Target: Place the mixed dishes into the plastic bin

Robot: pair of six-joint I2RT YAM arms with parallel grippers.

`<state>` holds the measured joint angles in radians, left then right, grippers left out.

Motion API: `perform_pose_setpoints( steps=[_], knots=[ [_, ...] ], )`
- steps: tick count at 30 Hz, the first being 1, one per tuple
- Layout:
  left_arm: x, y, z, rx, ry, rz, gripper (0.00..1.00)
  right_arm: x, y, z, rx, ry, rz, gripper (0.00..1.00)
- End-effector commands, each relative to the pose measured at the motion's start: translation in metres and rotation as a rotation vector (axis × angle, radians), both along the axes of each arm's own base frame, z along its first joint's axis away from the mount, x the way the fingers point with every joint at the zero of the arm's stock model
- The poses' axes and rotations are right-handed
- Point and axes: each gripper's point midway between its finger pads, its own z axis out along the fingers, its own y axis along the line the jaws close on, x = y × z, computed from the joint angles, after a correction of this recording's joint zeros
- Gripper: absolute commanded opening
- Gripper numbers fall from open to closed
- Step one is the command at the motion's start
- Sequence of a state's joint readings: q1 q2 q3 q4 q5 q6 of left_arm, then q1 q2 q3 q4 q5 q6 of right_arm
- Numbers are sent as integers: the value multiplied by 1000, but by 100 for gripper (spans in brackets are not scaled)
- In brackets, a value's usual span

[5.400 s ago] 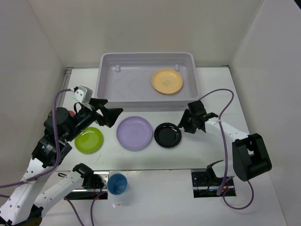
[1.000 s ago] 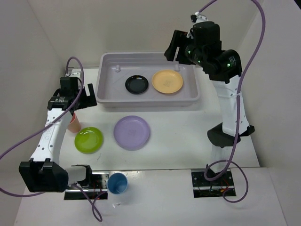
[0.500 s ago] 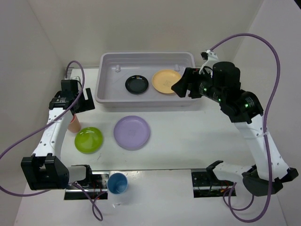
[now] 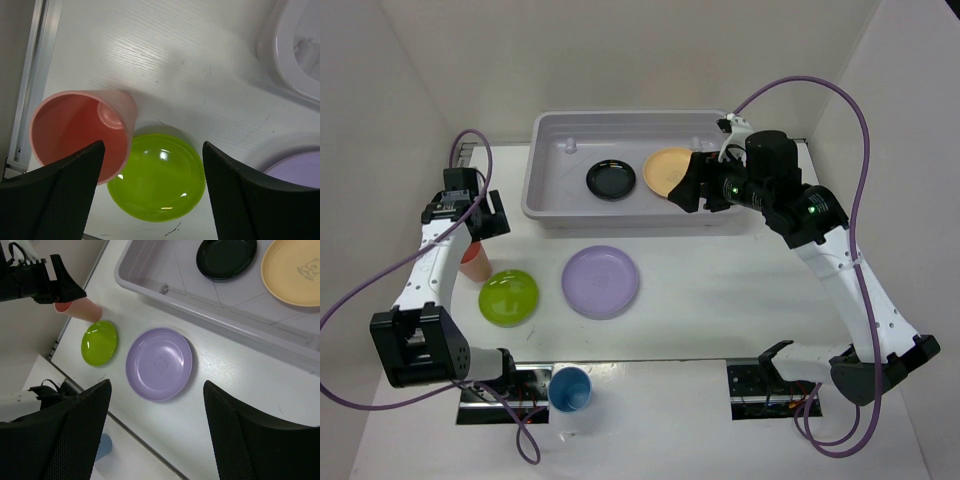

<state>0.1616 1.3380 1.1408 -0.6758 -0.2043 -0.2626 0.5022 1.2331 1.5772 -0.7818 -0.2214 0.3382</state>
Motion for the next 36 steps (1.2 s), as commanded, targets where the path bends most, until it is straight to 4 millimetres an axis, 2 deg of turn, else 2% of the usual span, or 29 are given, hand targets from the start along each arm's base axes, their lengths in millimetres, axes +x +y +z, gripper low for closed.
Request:
perform_pose_setpoints(
  steps=[1, 2, 3, 7, 9, 10, 12, 14, 15, 17, 18, 20, 21, 24, 25, 29, 30, 33, 34, 36],
  knots=[
    [5, 0, -6, -12, 1, -12, 85, 0, 4, 14, 20, -78, 29, 80],
    [6, 4, -5, -11, -8, -1, 85, 0, 4, 14, 20, -78, 29, 80],
    [3, 4, -13, -15, 14, -1, 85, 0, 4, 14, 20, -78, 29, 80],
    [4, 6, -21, -23, 30, 16, 74, 0, 3, 14, 14, -83, 32, 80],
    [-2, 5, -32, -29, 63, 16, 74, 0, 3, 14, 14, -83, 32, 80],
    [0, 9, -31, -28, 53, 27, 73, 1, 3, 14, 7, -89, 36, 80],
    [-2, 5, -39, -50, 71, 14, 68, 3, 0, 14, 7, -89, 26, 80],
    [0, 8, -41, -51, 71, 23, 58, 0, -1, 17, 11, -97, 26, 80],
    [-1, 11, -41, -51, 71, 32, 45, 0, -1, 17, 11, -97, 26, 80],
    [1, 10, -40, -57, 61, 27, 33, 2, -2, 13, 4, -91, 18, 80],
    [0, 15, -40, -49, 62, 44, 24, 2, -2, 13, 4, -91, 18, 80],
    [0, 15, -40, -48, 62, 44, 15, 2, -2, 13, 4, -91, 18, 80],
    [0, 15, -40, -48, 62, 44, 7, 2, -2, 13, 4, -91, 18, 80],
    [-2, 19, -34, -30, 61, 56, 0, 2, -2, 13, 4, -91, 18, 80],
    [1, 19, -29, -27, 46, 56, 0, 2, -2, 13, 4, -91, 18, 80],
    [8, 25, 19, 12, -37, 60, 0, 4, -1, 10, -1, -83, 18, 80],
    [14, 31, 50, 45, -108, 76, 0, 4, -1, 15, 4, -92, 18, 80],
    [18, 36, 98, 90, -184, 77, 0, 5, 2, 11, 4, -81, 29, 80],
    [24, 38, 132, 105, -262, 79, 0, 6, 3, 14, 16, -83, 25, 80],
    [30, 32, 167, 109, -342, 58, 0, 8, 4, 15, 16, -83, 25, 80]
  ],
)
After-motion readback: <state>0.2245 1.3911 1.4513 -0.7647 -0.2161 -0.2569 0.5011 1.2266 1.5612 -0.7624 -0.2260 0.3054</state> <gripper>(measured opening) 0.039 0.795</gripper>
